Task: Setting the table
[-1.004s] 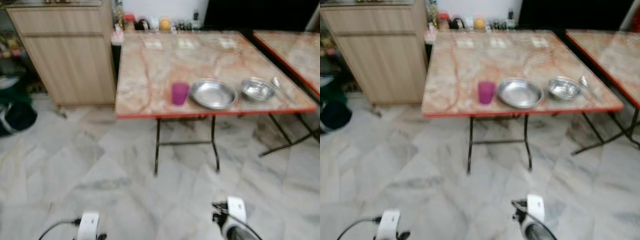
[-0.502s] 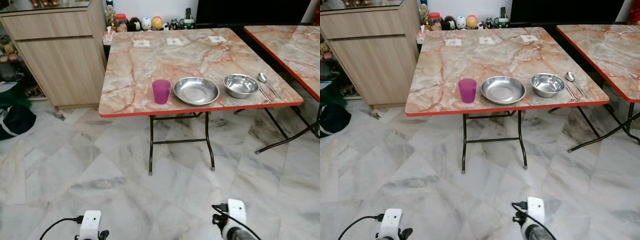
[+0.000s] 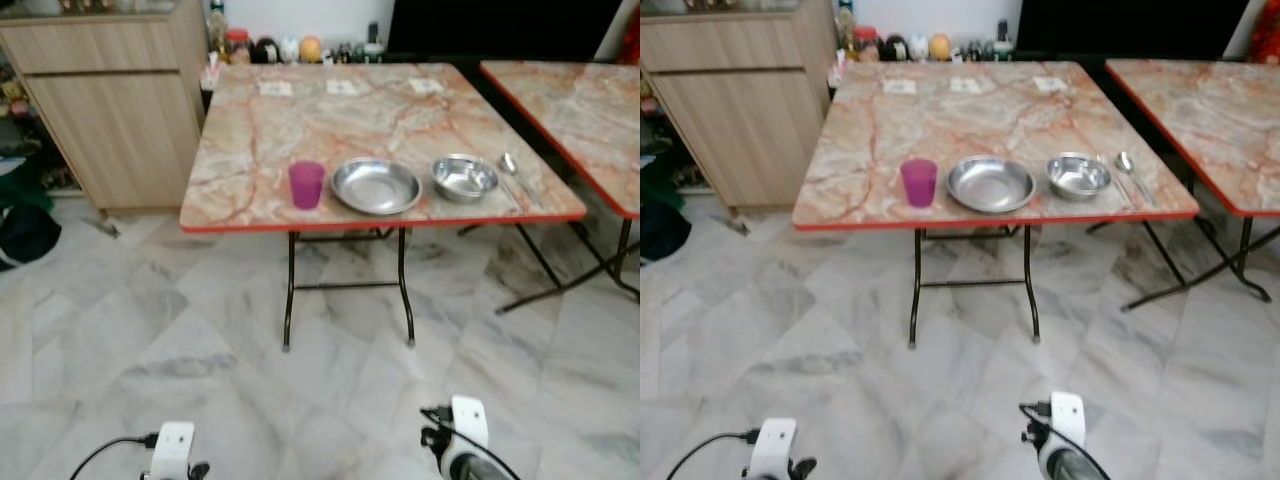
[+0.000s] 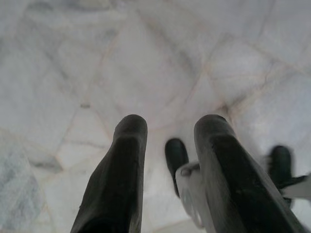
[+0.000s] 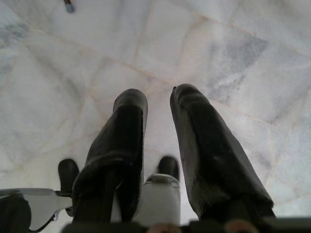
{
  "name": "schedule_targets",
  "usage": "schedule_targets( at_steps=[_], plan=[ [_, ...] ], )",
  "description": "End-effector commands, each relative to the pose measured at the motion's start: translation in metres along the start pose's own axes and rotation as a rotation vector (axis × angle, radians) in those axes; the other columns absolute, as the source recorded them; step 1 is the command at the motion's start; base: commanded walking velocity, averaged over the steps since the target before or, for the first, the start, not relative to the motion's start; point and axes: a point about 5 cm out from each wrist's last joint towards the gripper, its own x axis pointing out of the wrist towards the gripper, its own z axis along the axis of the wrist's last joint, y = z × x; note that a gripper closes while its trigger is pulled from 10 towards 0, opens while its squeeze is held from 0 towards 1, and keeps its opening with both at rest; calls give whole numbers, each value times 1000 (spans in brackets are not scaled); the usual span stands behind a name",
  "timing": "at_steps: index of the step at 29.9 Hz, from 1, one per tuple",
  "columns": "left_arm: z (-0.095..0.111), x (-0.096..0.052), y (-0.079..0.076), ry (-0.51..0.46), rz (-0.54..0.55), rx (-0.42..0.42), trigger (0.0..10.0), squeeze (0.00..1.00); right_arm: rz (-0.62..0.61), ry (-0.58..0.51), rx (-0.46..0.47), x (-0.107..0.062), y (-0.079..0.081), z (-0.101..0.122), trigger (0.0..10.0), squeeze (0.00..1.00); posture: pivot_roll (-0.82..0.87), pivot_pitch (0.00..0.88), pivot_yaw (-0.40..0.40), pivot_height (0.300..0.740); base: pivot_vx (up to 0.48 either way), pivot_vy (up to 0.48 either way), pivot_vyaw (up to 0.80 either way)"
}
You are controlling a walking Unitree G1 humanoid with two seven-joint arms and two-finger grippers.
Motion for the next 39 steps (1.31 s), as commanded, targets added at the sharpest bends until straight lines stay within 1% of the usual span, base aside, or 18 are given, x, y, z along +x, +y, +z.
schedule_targets(
  at_steps=[1, 2, 5, 7, 10, 11, 12, 13, 14, 15, 16, 17, 20, 24, 26, 30, 33, 39],
  plan=[
    [11, 2, -7, -53, -22, 14, 10000, 0, -23, 9, 1, -2, -9, -3, 10000, 0, -11, 40, -16, 740, 0, 0, 0],
    [16, 3, -6, -74, -22, 16, 10000, 0, -23, 10, 0, -2, -9, -3, 10000, 0, -11, 40, -16, 740, 0, 0, 0],
    [38, 4, -3, -187, -25, 32, 10000, 0, -25, 12, -1, -3, -9, -4, 10000, 0, -12, 37, -11, 740, 0, 0, 0],
    [55, 2, -1, -284, -21, 41, 10000, 0, -26, 12, 0, -3, -10, -5, 10000, 0, -9, 31, -9, 740, 0, 0, 0],
    [80, -2, 1, -445, -35, 24, 10000, 0, -28, 16, 0, -3, -10, -6, 10000, 0, 1, 27, -10, 740, 0, 0, 0],
    [84, -4, 0, -479, -39, 22, 10000, 0, -29, 17, -1, -3, -11, -6, 10000, 0, 6, 27, -10, 740, 0, 0, 0],
    [98, -10, -3, -583, -56, 39, 10000, 0, -27, 22, -5, -3, -10, -8, 10000, 0, 12, 23, -9, 740, 0, 0, 0],
    [98, -10, -3, -583, -56, 39, 10000, 0, -27, 22, -5, -3, -10, -8, 10000, 0, 12, 23, -9, 740, 0, 0, 0],
    [109, -18, -9, -687, -87, 53, 10000, 0, -25, 26, -6, -4, -9, -10, 10000, 0, 9, 20, -9, 740, 0, 0, 0],
    [112, -21, -11, -715, -98, 54, 10000, 0, -24, 27, -6, -4, -9, -10, 10000, 0, 9, 20, -9, 740, 0, 0, 0],
    [112, -21, -11, -715, -98, 54, 10000, 0, -24, 27, -6, -4, -9, -10, 10000, 0, 9, 20, -9, 740, 0, 0, 0],
    [116, -26, -15, -765, -117, 65, 10000, 0, -23, 27, -5, -4, -9, -11, 10000, 0, 8, 16, -7, 740, 0, 0, 0],
    [122, -37, -23, -839, -140, 45, 10000, 0, -29, 19, 12, -4, -8, -11, 10000, 0, 16, 12, -10, 740, 0, 0, 0],
    [127, -40, -27, -867, -153, 25, 10000, 0, -25, 25, 4, -3, -5, -12, 10000, 0, 17, 9, -13, 740, 0, 0, 0],
    [130, -40, -28, -870, -160, 25, 10000, 0, -30, 24, 19, -3, -5, -12, 10000, 0, 18, 8, -15, 740, 0, 0, 0],
    [139, -43, -31, -882, -170, 24, 10000, 0, -34, 31, 18, -3, -7, -12, 10000, 0, 15, 30, -20, 740, 0, 0, -750],
    [146, -46, -30, -894, -168, -15, 10000, 0, -43, 37, 6, -4, -10, -13, 10000, 0, 17, 37, -21, 740, 0, 0, -775],
    [143, -44, -24, -865, -138, -10, 10000, 0, -58, 36, 9, -5, -13, -14, 10000, 0, 24, 47, -25, 740, 0, 0, -163]
  ],
)
